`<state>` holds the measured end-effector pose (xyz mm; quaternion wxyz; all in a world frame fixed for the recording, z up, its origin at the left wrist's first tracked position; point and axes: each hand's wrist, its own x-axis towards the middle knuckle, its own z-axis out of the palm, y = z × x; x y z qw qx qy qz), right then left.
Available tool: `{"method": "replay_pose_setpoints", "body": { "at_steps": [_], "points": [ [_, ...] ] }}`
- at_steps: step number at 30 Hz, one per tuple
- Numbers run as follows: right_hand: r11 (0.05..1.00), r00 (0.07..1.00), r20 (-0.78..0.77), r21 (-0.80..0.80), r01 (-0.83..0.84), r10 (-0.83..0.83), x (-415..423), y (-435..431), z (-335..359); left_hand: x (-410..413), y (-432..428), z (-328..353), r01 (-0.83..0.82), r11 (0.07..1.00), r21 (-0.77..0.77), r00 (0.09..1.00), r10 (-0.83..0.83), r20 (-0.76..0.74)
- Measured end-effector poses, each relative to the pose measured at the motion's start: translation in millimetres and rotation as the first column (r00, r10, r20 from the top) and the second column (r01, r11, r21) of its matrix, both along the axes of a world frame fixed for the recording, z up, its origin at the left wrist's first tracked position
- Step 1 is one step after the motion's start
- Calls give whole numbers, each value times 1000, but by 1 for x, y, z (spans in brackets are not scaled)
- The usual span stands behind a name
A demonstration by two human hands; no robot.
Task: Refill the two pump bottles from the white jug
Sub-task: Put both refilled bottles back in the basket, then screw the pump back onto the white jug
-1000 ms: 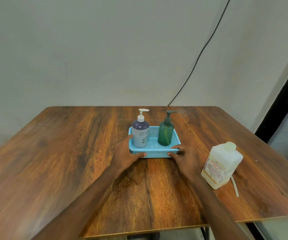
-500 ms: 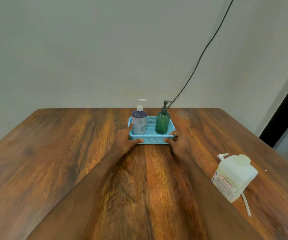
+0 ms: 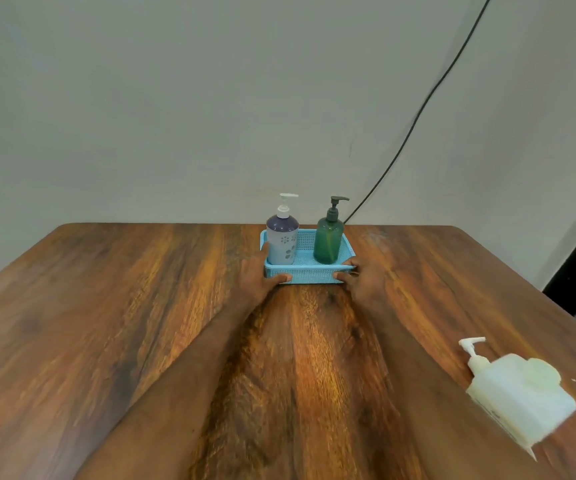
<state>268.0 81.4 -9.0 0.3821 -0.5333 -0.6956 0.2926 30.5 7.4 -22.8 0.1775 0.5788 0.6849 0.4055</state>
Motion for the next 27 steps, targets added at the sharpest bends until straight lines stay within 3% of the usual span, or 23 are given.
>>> {"method": "replay_pose_setpoints", "body": {
  "at_steps": [9,13,15,18,22,25,27],
  "points": [
    [998,996,93,58,-5,-1,-2,-45,-3,16,-31,3,17,1000,-23,1000,-18,-25],
    [991,997,37,119,67,-72,4,-88,-3,48,-75,7,-232,972,-38,972,230,-37],
    [984,992,-46,129,123,-117,11,-116,6,78,-105,17,-244,969,30,970,244,9],
    [975,978,-125,131,181,-164,32,-163,39,127,-147,31,-169,983,73,983,162,85],
    [935,950,-273,272,230,-154,74,-223,86,190,-191,50,141,987,74,983,-148,106],
    [889,933,-326,367,274,-153,117,-252,117,240,-193,64,313,949,-19,949,-314,-14],
    [856,930,-321,417,306,-177,149,-264,131,268,-185,68,330,934,-136,924,-349,-154]
  ]
}}
